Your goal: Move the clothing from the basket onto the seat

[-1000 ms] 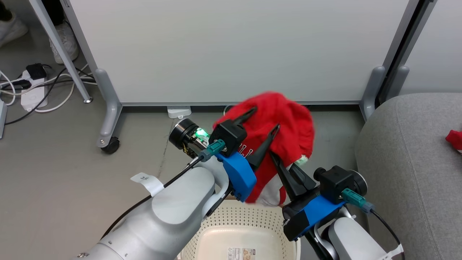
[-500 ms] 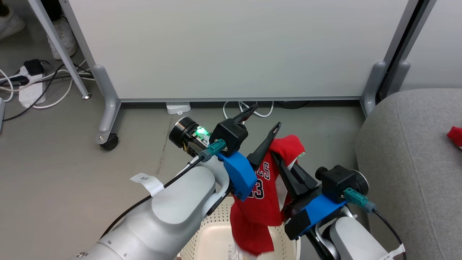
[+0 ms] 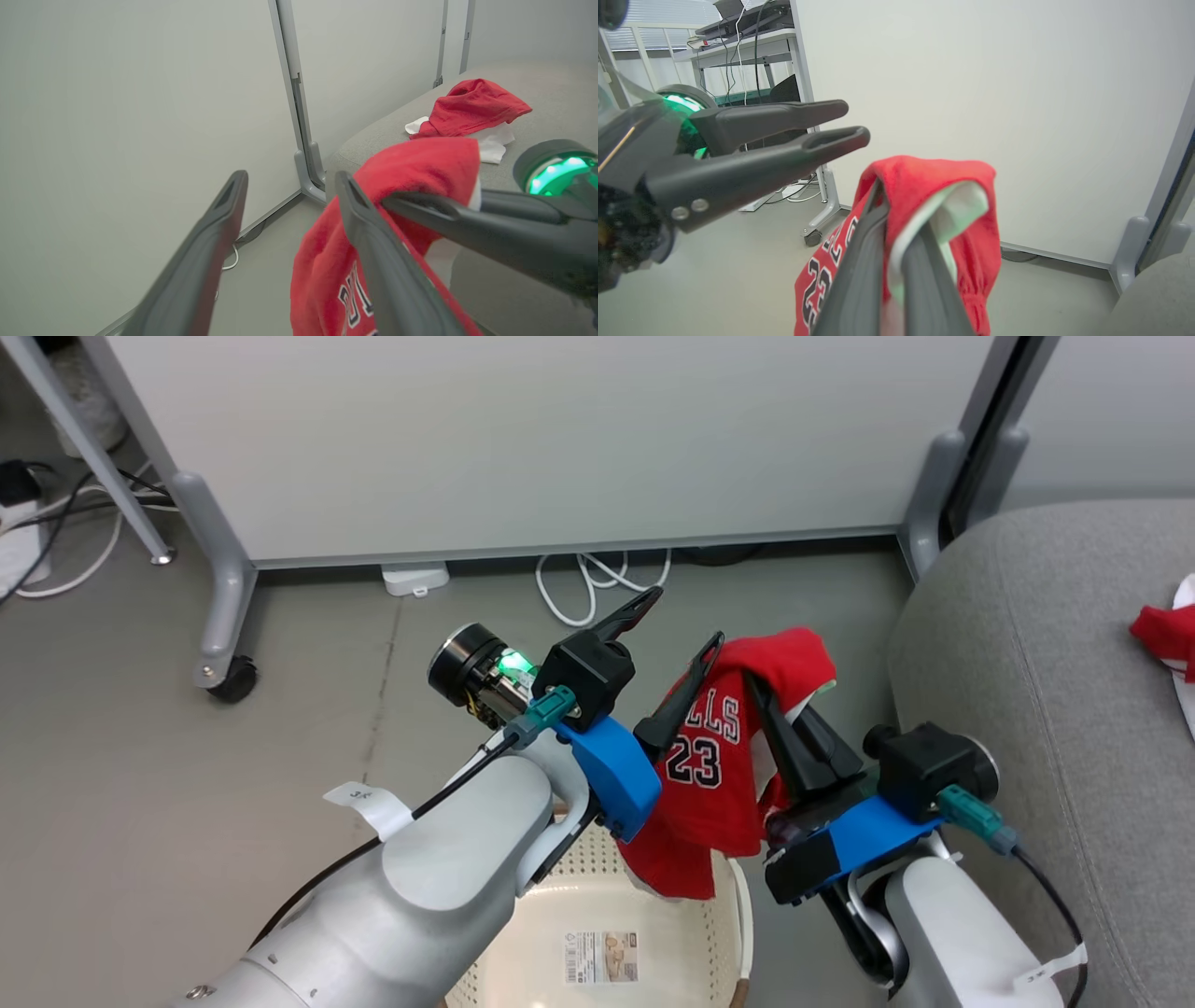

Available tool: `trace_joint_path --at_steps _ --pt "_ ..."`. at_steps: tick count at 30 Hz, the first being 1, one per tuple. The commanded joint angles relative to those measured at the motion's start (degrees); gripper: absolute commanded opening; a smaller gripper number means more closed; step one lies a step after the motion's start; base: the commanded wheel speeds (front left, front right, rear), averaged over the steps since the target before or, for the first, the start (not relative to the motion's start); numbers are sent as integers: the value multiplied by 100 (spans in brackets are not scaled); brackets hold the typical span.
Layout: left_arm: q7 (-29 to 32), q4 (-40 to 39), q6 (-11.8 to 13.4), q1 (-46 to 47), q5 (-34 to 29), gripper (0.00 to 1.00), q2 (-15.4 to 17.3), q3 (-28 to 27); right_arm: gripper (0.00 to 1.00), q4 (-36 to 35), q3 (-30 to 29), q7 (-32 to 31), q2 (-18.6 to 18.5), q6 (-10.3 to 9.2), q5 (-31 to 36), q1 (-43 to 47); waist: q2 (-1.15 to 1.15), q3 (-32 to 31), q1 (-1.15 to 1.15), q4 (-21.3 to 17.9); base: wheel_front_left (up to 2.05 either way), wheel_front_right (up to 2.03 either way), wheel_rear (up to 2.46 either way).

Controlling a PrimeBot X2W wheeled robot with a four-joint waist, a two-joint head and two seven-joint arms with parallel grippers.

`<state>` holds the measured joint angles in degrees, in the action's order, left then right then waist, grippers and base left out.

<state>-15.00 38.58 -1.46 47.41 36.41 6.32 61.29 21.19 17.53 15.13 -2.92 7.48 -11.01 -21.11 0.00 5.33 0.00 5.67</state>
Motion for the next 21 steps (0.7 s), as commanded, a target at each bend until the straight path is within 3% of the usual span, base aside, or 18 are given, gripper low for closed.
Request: trace_joint_path --at_steps 1,9,21 --pt "-26 -28 28 47 -28 100 24 -41 0 -56 -41 3 5 3 44 -124 0 134 0 -130 0 0 0" --pt "-26 -149 62 96 -181 100 56 -94 0 -381 -335 3 -85 3 145 -197 0 503 0 -559 0 0 0" --pt "-26 -202 68 129 -383 100 147 -121 0 -824 -770 3 -130 3 167 -100 0 881 0 -1505 0 0 0"
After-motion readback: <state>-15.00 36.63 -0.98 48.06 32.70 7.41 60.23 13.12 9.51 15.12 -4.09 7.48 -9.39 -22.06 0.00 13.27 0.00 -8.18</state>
